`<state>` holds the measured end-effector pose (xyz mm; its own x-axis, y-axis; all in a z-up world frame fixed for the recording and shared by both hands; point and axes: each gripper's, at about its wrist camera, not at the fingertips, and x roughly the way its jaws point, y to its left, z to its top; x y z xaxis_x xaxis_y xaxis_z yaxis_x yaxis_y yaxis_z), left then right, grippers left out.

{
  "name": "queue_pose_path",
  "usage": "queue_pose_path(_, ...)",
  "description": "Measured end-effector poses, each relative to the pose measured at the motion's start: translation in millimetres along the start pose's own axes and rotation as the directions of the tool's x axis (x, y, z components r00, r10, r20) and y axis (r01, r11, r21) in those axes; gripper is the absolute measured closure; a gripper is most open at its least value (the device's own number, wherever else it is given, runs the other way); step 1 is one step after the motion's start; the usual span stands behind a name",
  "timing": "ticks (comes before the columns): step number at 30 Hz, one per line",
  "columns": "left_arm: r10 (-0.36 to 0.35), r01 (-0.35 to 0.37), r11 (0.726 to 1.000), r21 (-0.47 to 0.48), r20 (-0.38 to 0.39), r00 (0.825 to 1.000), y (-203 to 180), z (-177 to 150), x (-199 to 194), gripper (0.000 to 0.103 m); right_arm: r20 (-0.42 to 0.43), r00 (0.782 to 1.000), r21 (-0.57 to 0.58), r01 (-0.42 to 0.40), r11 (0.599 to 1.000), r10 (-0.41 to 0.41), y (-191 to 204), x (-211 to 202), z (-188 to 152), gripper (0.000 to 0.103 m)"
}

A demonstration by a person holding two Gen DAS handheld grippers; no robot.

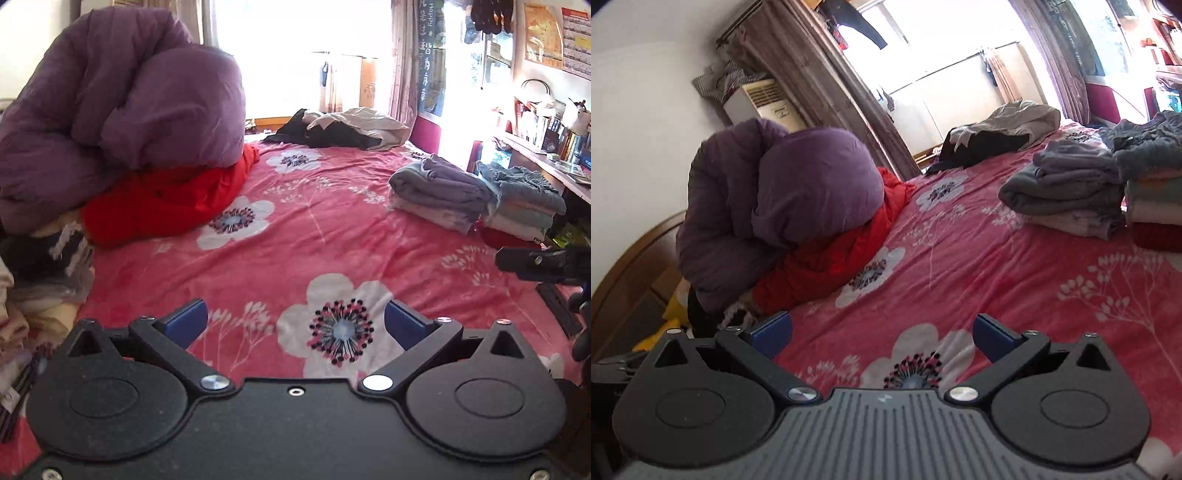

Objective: Fold clothes

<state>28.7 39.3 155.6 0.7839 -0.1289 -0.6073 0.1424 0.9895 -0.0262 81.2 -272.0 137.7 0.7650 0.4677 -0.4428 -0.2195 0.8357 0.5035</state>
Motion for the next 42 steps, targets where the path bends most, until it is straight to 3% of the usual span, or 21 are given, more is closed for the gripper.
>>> queue_pose_path(2,-0.031,0.028,0.997,-0.069,-0.036,0.999,2.9,-28.3,14.9,0.0,-0.073,0.997,-0.011,0.006,1.0,-0.007,11.5,11.5,-28.3,0.0)
queue_pose_path(4,-0.03,0.025,0.994,-0.106,-0.043,0.999,0.4,-54.0,25.5,0.0,-0.124,0.99,-0.02,0.064,0.998,-0.066,10.4,26.6,-55.7,0.0)
queue_pose_path(10,0.123,-0.123,0.992,0.004,-0.064,0.99,-30.4,-110.6,72.0,0.0,-0.208,0.947,-0.1,0.229,0.968,-0.245,4.8,52.8,-127.2,0.0)
queue_pose_path(16,0.06,-0.063,0.996,-0.065,-0.053,0.997,-26.2,-128.5,84.2,0.0,-0.219,0.918,-0.149,0.304,0.941,-0.331,-12.8,67.5,-170.7,0.0)
queue_pose_path(19,0.052,-0.056,0.996,-0.068,-0.056,0.997,-29.7,-129.8,84.7,0.0,-0.249,0.908,-0.161,0.305,0.939,-0.337,-16.0,68.9,-180.6,0.0)
queue_pose_path(25,0.052,-0.059,0.993,-0.1,-0.067,0.996,-26.1,-128.3,82.7,0.0,-0.188,0.923,-0.215,0.295,0.931,-0.336,-3.5,67.1,-173.6,0.0)
queue_pose_path(30,0.043,-0.057,0.989,-0.135,-0.107,0.993,-19.0,-133.5,87.5,0.0,-0.206,0.925,-0.21,0.277,0.938,-0.319,-4.6,69.1,-175.6,0.0)
queue_pose_path(42,0.055,-0.067,0.991,-0.113,-0.112,0.992,-19.0,-140.6,90.9,0.0,-0.206,0.939,-0.176,0.241,0.954,-0.275,-3.0,68.3,-181.1,0.0)
